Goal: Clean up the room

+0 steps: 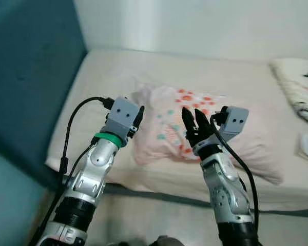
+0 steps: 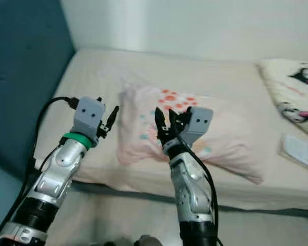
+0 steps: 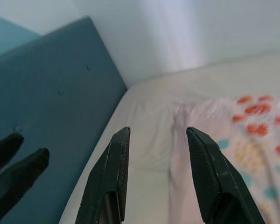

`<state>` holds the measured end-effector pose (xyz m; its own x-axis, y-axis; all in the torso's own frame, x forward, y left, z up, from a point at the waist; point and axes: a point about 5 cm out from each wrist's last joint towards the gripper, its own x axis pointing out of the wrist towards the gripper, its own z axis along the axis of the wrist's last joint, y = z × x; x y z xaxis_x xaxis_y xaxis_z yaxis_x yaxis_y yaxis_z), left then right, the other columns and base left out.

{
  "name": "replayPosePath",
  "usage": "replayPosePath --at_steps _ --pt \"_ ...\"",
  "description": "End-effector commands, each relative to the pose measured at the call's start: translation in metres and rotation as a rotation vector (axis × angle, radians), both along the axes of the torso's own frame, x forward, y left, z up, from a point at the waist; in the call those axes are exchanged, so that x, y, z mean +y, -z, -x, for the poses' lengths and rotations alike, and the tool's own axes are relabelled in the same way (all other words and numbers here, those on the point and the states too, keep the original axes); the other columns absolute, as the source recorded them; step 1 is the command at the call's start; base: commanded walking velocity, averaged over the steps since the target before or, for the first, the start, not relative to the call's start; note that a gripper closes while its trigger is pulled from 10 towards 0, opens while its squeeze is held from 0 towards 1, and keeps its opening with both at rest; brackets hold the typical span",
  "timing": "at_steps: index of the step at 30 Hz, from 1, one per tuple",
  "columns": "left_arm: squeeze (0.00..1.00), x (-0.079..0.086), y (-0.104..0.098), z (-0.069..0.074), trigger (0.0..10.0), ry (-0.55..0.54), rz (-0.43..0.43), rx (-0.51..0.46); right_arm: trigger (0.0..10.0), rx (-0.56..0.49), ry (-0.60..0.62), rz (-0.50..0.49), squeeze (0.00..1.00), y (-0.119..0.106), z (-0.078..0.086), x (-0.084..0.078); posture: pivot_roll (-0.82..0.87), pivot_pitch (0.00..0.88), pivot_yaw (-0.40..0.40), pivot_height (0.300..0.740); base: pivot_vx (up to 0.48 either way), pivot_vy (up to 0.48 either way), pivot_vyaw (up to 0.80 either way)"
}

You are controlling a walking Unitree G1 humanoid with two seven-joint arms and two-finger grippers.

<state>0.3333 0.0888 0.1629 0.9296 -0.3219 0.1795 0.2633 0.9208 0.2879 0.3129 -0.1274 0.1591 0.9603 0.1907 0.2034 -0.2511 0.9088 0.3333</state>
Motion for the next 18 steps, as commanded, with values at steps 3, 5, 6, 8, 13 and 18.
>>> replayPosePath --at_steps 3,5,6,8,13,18 --pt "0.00 -0.0010 -0.0006 0.0013 10.0 0.000 -0.014 -0.025 10.0 0.002 0.012 -0.002 0.00 0.0009 0.0010 -0.0025 -0.16 0.044 0.044 0.738 0.000 -0.177 0.00" --pt "0.00 -0.0018 -0.0024 0.0019 10.0 0.000 -0.028 -0.048 10.0 0.002 0.011 -0.003 0.00 0.0009 0.0009 -0.0025 -0.16 0.044 0.045 0.738 0.000 -0.441 0.00" --pt "0.00 -0.0022 -0.0027 0.0021 10.0 0.001 -0.033 -0.053 10.0 0.002 0.011 -0.003 0.00 0.0010 0.0009 -0.0025 -0.16 0.044 0.045 0.738 0.000 -0.480 0.00" --pt "0.00 -0.0035 -0.0026 0.0029 10.0 0.008 -0.038 -0.056 10.0 0.002 0.011 -0.003 0.00 0.0010 0.0009 -0.0021 -0.16 0.045 0.045 0.738 0.000 -0.480 0.00" --pt "0.00 -0.0045 -0.0021 0.0038 10.0 0.014 -0.038 -0.056 10.0 0.003 0.010 -0.004 0.00 0.0012 0.0008 -0.0017 -0.16 0.046 0.046 0.738 0.000 -0.480 0.00" --pt "0.00 -0.0049 -0.0007 0.0037 10.0 0.017 -0.035 -0.040 10.0 0.003 0.010 -0.005 0.00 0.0014 0.0008 -0.0014 -0.16 0.046 0.048 0.738 0.000 -0.172 0.00"
